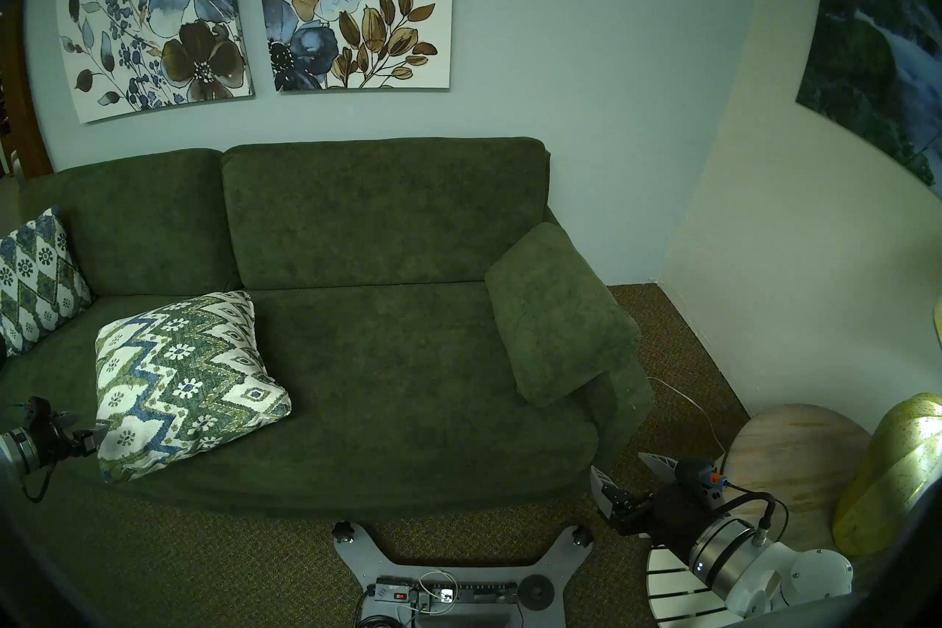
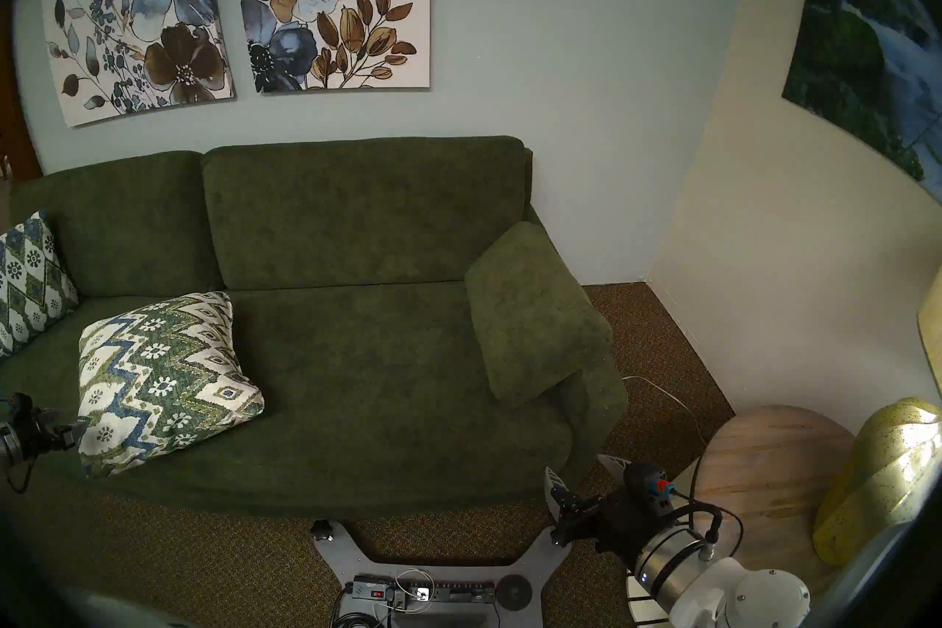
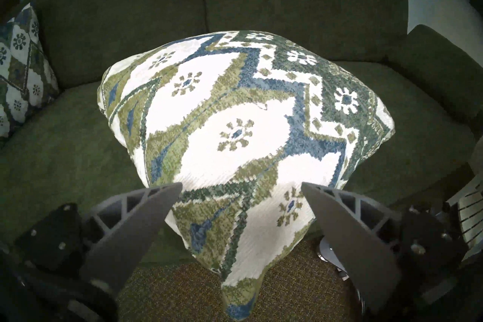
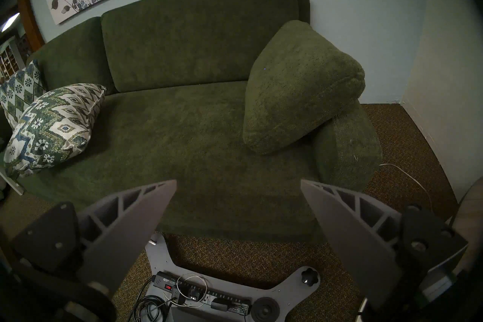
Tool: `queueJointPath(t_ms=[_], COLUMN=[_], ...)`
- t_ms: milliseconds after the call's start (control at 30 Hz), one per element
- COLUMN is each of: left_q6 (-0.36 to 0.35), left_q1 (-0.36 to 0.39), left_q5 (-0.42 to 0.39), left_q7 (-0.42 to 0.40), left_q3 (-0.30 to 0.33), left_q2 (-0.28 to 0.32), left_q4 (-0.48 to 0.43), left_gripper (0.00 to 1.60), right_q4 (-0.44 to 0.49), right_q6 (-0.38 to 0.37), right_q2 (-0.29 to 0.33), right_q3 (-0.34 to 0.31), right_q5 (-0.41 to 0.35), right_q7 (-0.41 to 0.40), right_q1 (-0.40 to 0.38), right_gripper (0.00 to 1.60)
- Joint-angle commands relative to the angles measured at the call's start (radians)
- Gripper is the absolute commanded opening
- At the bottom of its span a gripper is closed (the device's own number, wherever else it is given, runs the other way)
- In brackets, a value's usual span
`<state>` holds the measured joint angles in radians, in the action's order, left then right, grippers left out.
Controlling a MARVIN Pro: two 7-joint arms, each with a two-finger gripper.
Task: Fix throw pillow on sofa
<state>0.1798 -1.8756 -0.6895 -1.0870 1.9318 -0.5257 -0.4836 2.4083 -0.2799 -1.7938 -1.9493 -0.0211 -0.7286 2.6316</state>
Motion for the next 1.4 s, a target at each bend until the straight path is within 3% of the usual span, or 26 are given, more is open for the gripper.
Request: queueJointPath(t_ms=[0,500,900,1367], left_q6=[-0.002,-0.057,-0.14,-0.248], left_q1=[0.113,0.241,0.374,0.491], left_q5=[0.03,0.11,0.194,0.252], left_q7=[0.021,0.023,0.162,0.217], left_q3=[-0.054,-0.18,-0.279,-0.353], left_q2=[0.008,0.004,-0.054,-0.115], left_q4=[0.048,0.131,0.157,0.154], left_gripper=[1.6,1.6,1.6,1.6], right_q4=[0.01,0.01,0.009,0.009], right_q6=[0.001,0.001,0.001,0.001], right_q2=[0.001,0.0,-0.001,-0.003], right_q3=[0.0,-0.001,-0.001,-0.001], right_q5=[-0.001,0.0,0.001,0.002], right_q7=[-0.002,-0.004,-0.005,-0.005], right_q1=[0.0,-0.001,-0.002,-0.003], right_gripper=[1.6,1.6,1.6,1.6])
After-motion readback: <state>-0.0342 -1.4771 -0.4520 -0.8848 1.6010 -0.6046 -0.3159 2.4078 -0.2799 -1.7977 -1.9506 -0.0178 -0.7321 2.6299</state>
